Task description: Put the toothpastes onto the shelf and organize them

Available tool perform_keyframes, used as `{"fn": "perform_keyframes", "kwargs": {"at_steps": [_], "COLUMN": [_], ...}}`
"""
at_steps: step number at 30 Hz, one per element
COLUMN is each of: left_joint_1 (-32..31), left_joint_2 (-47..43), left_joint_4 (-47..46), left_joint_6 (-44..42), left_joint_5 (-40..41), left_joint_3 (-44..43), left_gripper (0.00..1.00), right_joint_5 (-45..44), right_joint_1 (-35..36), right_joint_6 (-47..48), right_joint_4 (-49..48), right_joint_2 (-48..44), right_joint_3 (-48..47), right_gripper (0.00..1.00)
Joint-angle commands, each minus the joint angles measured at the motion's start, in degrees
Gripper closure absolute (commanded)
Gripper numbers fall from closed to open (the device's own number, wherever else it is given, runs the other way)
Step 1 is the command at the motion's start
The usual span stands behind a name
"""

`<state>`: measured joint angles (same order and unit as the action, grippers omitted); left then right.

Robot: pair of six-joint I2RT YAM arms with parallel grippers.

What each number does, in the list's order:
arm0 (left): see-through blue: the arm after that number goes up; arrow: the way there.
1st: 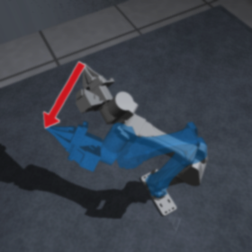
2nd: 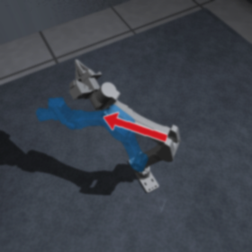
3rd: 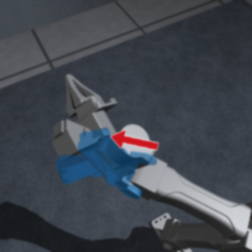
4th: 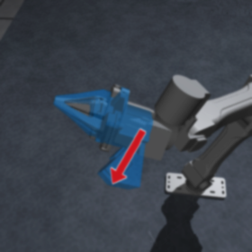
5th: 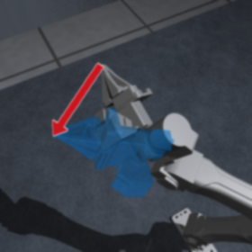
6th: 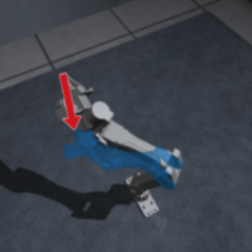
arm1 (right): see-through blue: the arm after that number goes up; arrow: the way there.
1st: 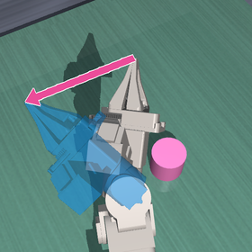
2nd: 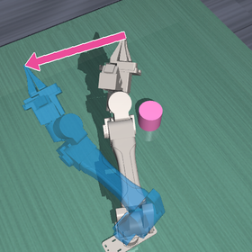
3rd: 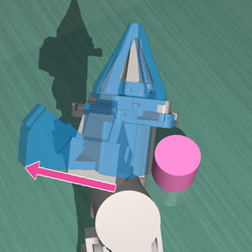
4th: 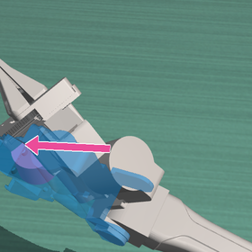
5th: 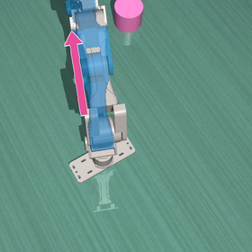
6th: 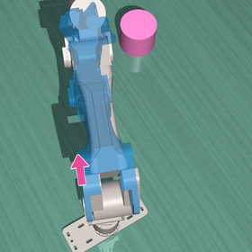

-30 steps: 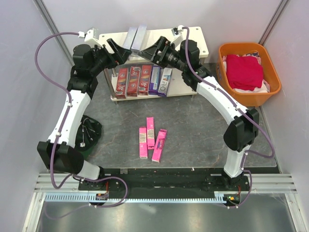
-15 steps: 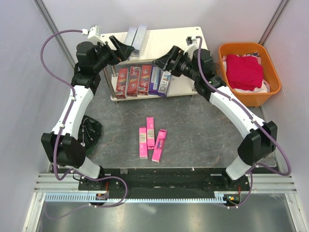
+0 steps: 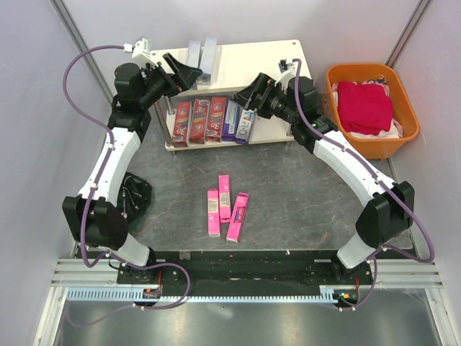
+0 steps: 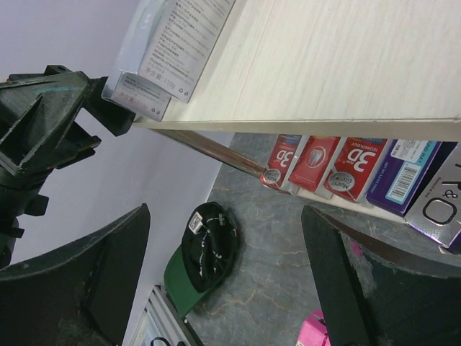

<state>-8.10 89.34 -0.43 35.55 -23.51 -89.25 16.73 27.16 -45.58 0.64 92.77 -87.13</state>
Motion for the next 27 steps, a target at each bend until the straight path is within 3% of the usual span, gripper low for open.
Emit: {"fn": "perform_keyframes", "kwargs": {"at_steps": [1, 9, 14, 20, 27], "left_joint_1": [0.10, 0.10, 0.19, 0.10, 0.10], "left_joint_2": [1.01, -2.32, -11.62, -23.74, -32.65], "left_joint_4": [-2.65, -2.56, -2.82, -2.57, 4.73], "left_joint_6": [2.33, 0.75, -1.27, -1.97, -3.56], "left_joint_5": [-2.68, 2.13, 7.51, 6.55, 2.68], "left_joint_3": [0.83, 5.21, 13.39, 25.43, 36.77], "left_gripper": [0.06, 0.05, 0.03, 0.00, 0.00], "right_joint_5": [-0.91, -2.22, -3.99, -2.49, -6.97], "right_joint_1": [-0.53, -1.05, -1.05, -0.97, 1.31], "right_joint_6": [0.85, 2.77, 5.85, 8.84, 13.59], "right_joint_4": [-1.52, -1.00, 1.90, 2.61, 6.03], "right_joint_2": [-2.86, -6.19, -9.53, -11.65, -12.53], "right_joint_3": [1.17, 5.39, 10.74, 17.94, 24.11], "right_gripper": [0.06, 0.04, 0.02, 0.02, 0.02]}}
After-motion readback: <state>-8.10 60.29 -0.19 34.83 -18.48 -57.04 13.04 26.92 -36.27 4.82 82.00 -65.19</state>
